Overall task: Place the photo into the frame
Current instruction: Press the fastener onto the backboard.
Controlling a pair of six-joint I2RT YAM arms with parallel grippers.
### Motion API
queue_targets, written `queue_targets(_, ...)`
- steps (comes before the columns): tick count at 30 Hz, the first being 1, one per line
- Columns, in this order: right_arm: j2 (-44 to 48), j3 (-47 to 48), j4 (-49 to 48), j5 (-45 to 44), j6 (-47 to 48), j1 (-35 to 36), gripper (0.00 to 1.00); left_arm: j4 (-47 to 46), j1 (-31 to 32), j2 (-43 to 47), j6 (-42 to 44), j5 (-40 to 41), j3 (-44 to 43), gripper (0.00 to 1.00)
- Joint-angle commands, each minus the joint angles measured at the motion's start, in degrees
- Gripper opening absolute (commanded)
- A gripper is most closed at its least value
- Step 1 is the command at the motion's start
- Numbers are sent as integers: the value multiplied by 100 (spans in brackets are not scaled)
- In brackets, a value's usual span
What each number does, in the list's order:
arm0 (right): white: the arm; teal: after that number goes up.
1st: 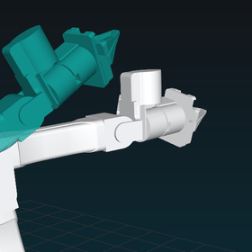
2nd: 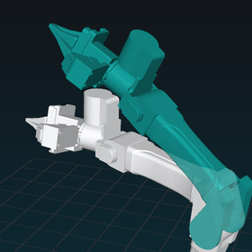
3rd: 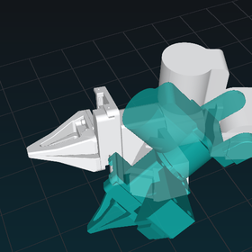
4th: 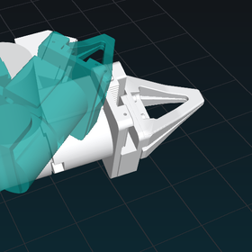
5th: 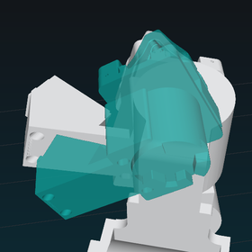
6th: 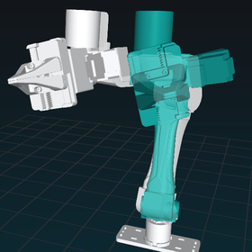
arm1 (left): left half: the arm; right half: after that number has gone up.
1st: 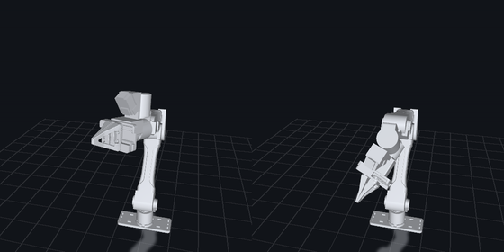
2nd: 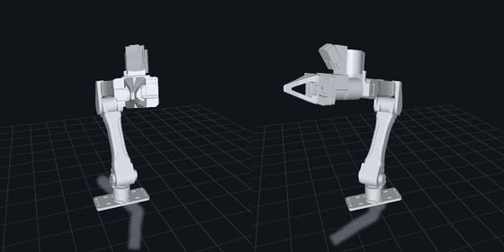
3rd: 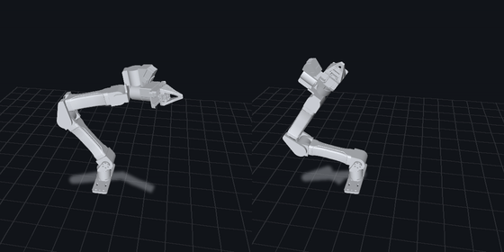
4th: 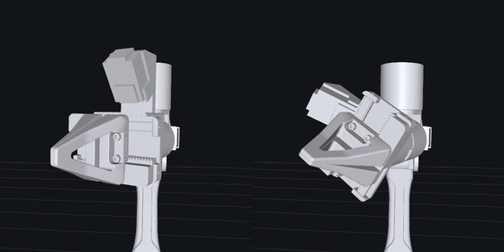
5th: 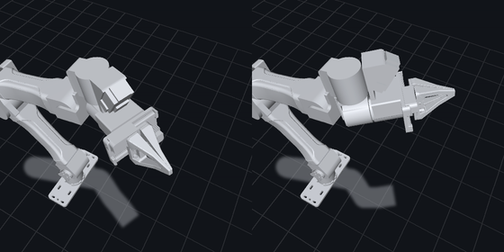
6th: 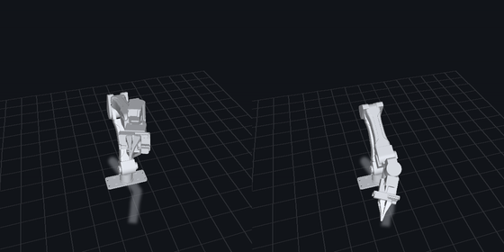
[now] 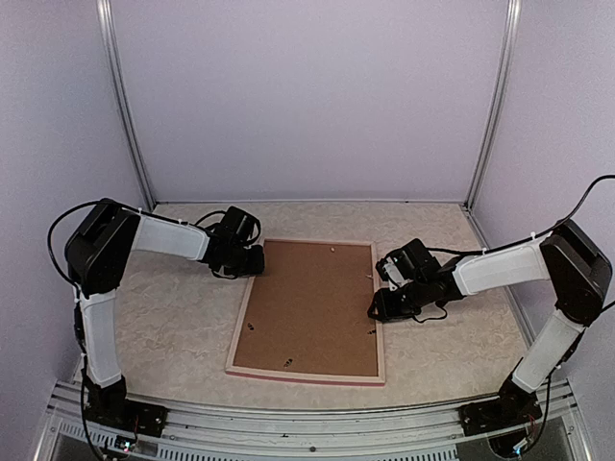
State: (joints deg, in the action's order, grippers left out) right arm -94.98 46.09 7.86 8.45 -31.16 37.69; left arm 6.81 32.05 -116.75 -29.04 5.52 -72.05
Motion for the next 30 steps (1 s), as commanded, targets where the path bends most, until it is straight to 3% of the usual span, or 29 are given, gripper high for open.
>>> queue_targets(1,-67,-12,-61,102,22,-36,38,-14,-14,-173,71,-157,174,22)
queue_targets(8,-93,22,-43,99,44,-29,38,-276,-100,1,-126,-179,437,22)
queue_targets(14,-143,-10,-113,151,23,-28,38,-468,-197,47,-308,-302,551,35)
queue_targets(20,-93,-60,-109,117,26,-33,38,-496,-234,-13,-346,-244,502,41)
queue_targets(25,-82,-89,-101,114,33,-34,37,-586,-255,-43,-436,-196,597,41)
queue_targets(30,-91,-93,-119,137,32,-28,37,-637,-278,-66,-510,-189,660,34)
